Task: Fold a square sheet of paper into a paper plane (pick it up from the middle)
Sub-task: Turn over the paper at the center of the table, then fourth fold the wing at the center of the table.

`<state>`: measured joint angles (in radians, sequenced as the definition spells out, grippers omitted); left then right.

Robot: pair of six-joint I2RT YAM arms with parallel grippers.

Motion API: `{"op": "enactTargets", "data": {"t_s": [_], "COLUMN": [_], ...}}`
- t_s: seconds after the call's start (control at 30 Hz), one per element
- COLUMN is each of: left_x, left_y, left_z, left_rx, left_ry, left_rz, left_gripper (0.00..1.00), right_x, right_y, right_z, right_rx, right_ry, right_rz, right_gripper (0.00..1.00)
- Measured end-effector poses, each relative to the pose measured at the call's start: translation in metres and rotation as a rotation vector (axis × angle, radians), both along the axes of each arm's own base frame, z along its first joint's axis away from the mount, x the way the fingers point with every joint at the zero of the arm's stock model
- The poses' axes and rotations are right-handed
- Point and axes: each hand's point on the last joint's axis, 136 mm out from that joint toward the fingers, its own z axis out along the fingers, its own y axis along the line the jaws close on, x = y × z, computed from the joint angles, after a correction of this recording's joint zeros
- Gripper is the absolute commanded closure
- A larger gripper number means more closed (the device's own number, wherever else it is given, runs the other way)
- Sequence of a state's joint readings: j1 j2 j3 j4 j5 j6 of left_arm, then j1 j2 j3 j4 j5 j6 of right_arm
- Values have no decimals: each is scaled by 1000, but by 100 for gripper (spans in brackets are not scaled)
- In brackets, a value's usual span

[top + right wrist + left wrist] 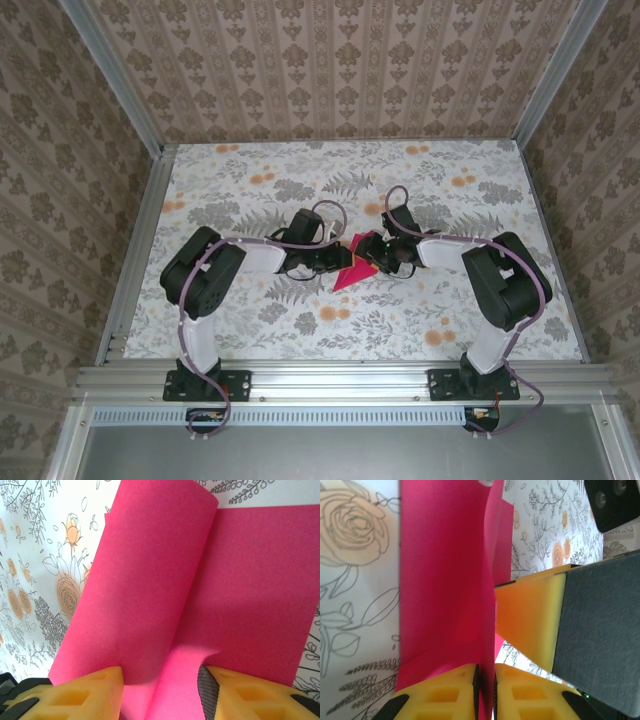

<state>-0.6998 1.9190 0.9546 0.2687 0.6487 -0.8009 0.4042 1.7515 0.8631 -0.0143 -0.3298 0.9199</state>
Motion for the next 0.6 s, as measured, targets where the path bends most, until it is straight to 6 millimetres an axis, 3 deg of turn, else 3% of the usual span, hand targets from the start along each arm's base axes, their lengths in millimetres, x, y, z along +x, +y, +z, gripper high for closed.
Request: {"op": "enactTargets", "data": {"t_s": [0.23,0.47,0.6], "left_x": [-2,-2,-3], "left_y": [0,-3,-5], "left_z": [-9,-5,-1], "left_rx": [11,-16,-34], "left_ry": [16,13,13], "left_rz": [-7,-20,-27], "left_gripper": [94,93,93], "right_x": [-6,-8,-9], "right_y": [-3,-3,-4], "right_z": [5,28,29], "right_rx": [3,50,73], "right_ry": [-14,-81,-89], "right_rz": [2,35,37], "right_gripper": [52,47,46]}}
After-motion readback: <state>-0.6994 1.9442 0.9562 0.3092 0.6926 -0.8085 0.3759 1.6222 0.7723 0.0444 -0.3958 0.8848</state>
